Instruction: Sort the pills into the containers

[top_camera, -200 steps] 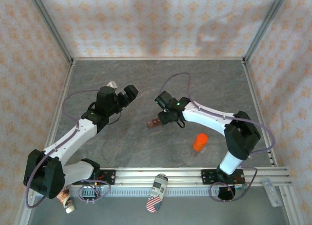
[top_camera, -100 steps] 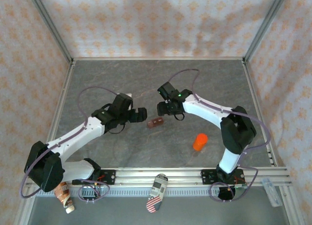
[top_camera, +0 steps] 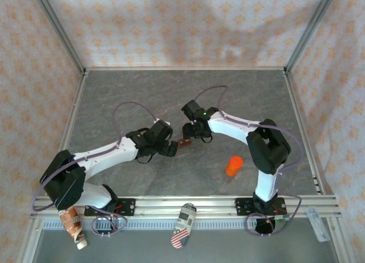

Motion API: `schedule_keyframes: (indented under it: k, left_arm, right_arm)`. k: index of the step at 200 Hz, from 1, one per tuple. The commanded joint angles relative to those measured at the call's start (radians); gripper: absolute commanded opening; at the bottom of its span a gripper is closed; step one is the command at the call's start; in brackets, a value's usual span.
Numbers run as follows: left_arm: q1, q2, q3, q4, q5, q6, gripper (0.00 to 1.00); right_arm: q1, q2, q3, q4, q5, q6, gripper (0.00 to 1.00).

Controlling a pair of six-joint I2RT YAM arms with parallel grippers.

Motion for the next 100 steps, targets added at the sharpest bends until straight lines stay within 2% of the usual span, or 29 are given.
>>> schedule_keyframes:
  k: [1,100]
  left_arm:
    - [-0.020,0.028,0.020,-0.009,-0.059,0.039,0.99]
    - [-0.035,0.068,0.009,0.050,-0.053,0.042,0.99]
  right_arm:
    - [0.001,0.017,-0.010,0.013,0.006,0.017,0.70]
    - [0.001,0.013,-0.048,0.035,-0.012,0.022,0.69]
